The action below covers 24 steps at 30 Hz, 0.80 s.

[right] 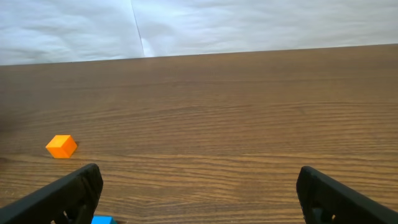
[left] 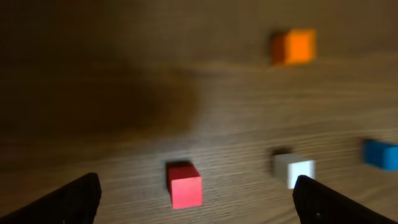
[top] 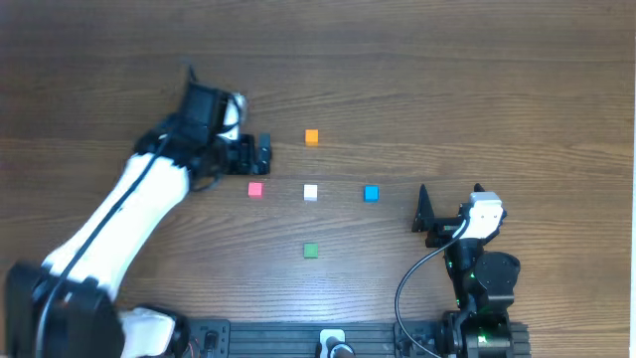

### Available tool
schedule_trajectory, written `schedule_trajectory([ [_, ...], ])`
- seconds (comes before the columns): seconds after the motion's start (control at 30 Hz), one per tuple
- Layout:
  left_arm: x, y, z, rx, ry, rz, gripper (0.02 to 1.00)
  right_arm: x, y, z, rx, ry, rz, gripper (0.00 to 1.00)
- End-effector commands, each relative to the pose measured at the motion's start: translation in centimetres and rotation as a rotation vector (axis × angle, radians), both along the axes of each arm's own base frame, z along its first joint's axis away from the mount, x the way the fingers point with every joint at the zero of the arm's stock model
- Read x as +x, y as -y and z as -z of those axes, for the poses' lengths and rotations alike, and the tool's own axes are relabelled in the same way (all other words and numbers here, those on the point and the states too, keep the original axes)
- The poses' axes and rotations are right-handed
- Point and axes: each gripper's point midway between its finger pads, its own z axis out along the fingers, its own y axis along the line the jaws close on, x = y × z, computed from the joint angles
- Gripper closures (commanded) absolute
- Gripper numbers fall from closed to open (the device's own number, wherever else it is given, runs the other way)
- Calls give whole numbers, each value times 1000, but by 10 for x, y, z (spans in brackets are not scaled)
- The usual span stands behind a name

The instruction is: Stack Cubes

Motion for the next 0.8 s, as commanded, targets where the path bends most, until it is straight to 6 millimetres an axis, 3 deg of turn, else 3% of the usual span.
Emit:
schedule_trajectory([
  [0.03,-2,8,32,76,-81,-37,23,0,-1,2,0,2,-7,7],
  [0.4,-18,7,65,185,-173,-34,38,0,-1,2,0,2,-7,7],
  [0.8,-31,4,78,242,-231,-15,47,0,-1,2,0,2,-7,9],
])
